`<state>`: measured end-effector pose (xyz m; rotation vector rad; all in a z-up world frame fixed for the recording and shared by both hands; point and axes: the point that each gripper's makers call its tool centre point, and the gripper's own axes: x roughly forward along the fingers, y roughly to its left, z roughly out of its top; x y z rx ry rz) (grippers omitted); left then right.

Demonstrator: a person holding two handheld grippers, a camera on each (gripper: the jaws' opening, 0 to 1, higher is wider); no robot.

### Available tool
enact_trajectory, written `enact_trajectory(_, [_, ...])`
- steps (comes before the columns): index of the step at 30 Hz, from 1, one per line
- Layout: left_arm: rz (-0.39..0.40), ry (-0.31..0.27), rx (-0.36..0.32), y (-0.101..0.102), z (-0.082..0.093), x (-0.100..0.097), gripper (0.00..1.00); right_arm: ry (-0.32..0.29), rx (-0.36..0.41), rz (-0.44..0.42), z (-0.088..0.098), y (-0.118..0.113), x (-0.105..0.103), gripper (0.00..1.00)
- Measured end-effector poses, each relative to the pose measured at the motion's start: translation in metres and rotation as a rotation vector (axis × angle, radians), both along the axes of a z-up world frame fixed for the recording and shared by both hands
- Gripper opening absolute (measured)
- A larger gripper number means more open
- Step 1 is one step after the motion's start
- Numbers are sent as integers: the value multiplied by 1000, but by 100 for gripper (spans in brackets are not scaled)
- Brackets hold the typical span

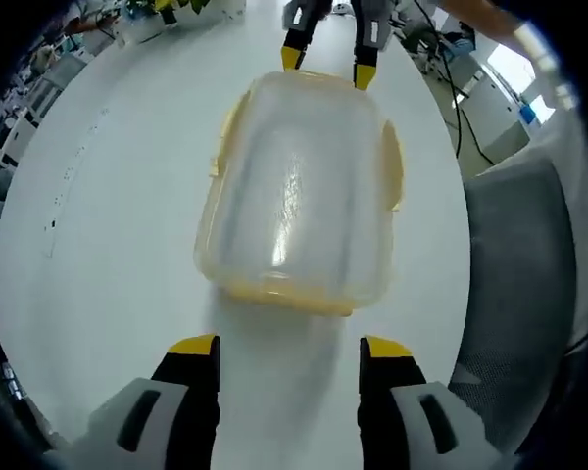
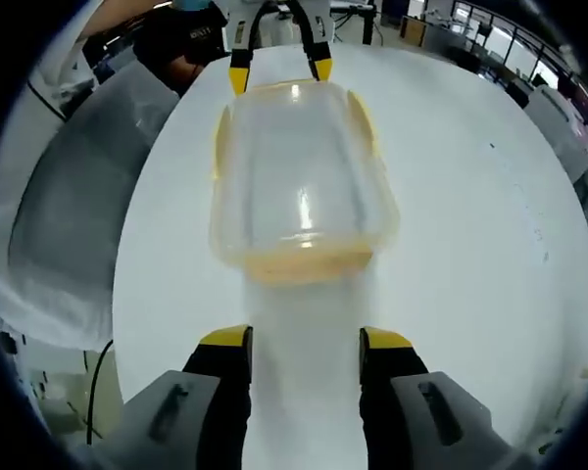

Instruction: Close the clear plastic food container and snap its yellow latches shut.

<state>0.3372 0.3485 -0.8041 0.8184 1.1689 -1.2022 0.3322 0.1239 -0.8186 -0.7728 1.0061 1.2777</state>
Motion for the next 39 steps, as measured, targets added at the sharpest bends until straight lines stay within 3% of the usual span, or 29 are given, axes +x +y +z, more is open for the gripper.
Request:
enact_trajectory(2, [88,30,-36,-2,5,-1,52,3,5,-41,3,-3,2,39])
enact_trajectory(4, [152,24,-63,-1,10,5,51,11,20,-94,9,-4,5,38])
enact_trajectory(7, [278,100,-32,8,15,-1,39,26,54,-155,21,-3,8,38])
enact_trajectory(8, [284,110,-39,8,16,-2,40,21,57,-158,24,-4,9,37])
enact_trajectory(11, [400,165,-43,10,17,-6,54,4,59,-187,31,-5,14,37])
enact_trajectory(15, [432,198,-54,10,19,-14,55,8,62,-232,39,-6,15,37])
enact_trajectory(17, [475,256,-113,-1,26,-20,59,24,64,-260,43,-6,14,34])
enact_trajectory(18, [529,286,-138,-5,30,-21,60,40,63,-283,44,-6,12,31])
enact_trajectory(20, [597,288,-167,-9,34,-15,58,41,69,-338,47,-6,15,28])
enact_trajectory(21, [628,299,-179,-11,36,-14,57,42,71,-360,48,-6,16,28])
enact_trajectory(22, [731,323,-200,-15,38,-10,56,46,75,-382,49,-6,16,29])
enact_trajectory(25, [825,363,-226,-19,41,-6,53,94,108,-470,54,-1,15,32])
enact_trajectory(28, [869,326,-196,-14,36,0,53,141,141,-530,60,7,14,34])
enact_trajectory(31, [961,371,-176,-17,32,-4,49,157,149,-554,63,12,12,34])
enact_trajectory(34, [963,405,-186,-26,32,-10,48,156,134,-549,61,16,11,34])
enact_trajectory(39, [973,392,-158,-31,26,-10,48,211,145,-601,56,28,8,33])
